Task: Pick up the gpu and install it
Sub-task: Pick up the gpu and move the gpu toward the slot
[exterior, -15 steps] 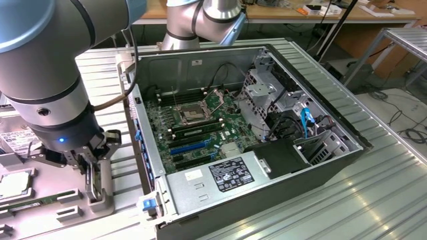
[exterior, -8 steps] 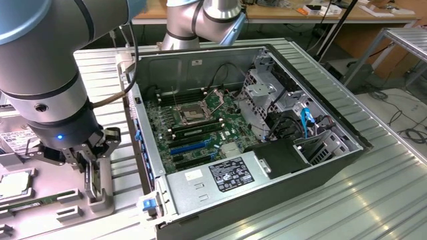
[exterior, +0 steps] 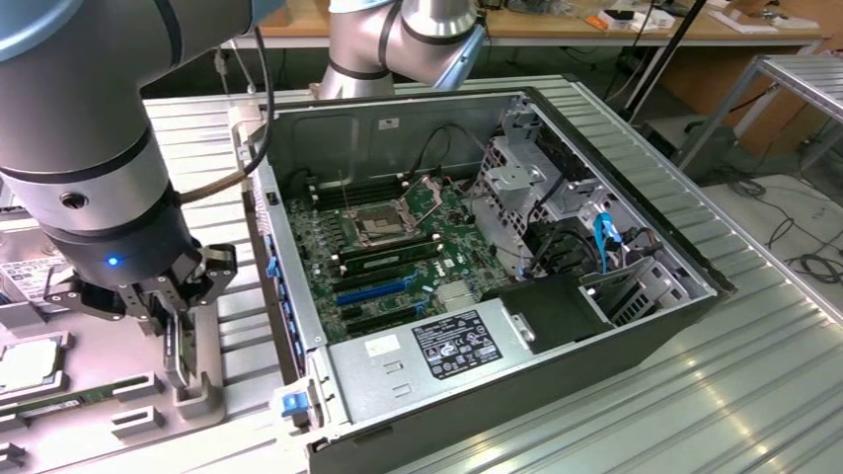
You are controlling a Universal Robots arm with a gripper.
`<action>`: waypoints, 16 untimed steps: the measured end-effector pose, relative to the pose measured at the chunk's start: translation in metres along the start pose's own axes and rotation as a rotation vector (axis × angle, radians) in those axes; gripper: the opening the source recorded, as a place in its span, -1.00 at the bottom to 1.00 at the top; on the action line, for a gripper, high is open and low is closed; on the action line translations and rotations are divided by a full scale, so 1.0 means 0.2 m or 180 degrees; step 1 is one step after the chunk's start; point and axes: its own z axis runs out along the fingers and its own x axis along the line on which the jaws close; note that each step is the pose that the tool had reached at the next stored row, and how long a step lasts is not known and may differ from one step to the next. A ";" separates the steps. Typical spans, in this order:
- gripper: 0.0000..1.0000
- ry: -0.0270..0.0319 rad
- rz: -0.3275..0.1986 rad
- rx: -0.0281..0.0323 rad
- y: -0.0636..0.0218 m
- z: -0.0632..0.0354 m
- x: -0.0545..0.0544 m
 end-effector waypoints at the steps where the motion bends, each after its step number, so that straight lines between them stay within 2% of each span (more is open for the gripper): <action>1: -0.47 0.0000 0.0000 -0.0001 0.000 -0.005 0.00; 16: -0.47 0.0001 0.0000 -0.0014 0.005 -0.107 0.00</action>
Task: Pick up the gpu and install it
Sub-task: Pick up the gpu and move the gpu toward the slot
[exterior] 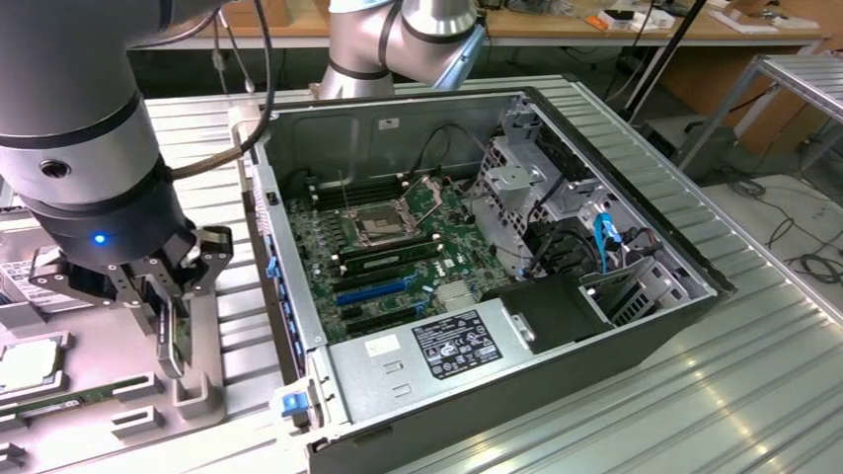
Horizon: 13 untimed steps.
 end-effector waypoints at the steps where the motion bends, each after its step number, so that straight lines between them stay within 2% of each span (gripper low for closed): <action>1: -0.47 0.0000 0.0000 -0.0002 0.001 -0.010 0.00; 13: -0.47 0.0000 0.0000 -0.0007 0.004 -0.074 0.00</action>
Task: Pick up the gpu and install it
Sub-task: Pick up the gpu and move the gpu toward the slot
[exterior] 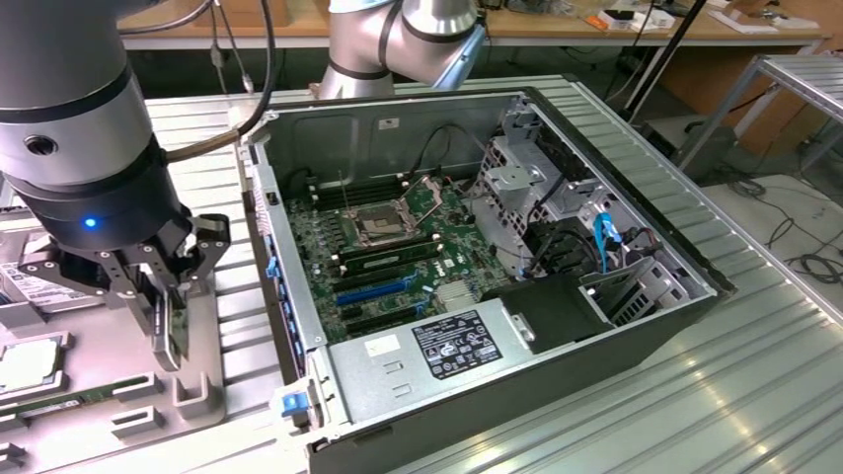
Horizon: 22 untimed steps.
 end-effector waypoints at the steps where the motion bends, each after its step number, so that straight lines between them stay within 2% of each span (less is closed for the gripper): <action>1: -0.47 0.0000 0.0000 0.0000 0.000 -0.004 0.00; 22: -0.47 0.0000 0.0000 -0.0002 0.004 -0.081 0.00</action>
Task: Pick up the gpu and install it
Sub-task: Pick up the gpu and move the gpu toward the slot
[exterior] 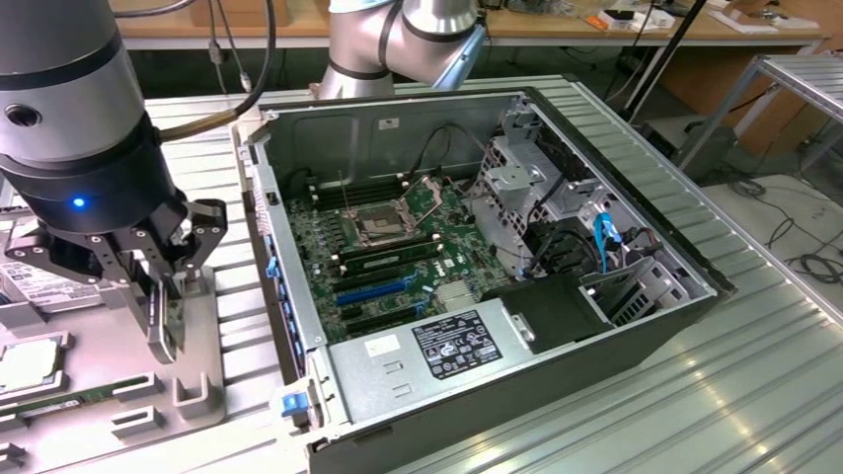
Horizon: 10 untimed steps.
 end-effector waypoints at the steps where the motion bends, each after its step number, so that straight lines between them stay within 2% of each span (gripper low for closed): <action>1: -0.47 0.0000 0.0000 0.0000 0.000 -0.003 0.00; 10: -0.47 0.0000 0.0000 0.0000 0.003 -0.055 0.00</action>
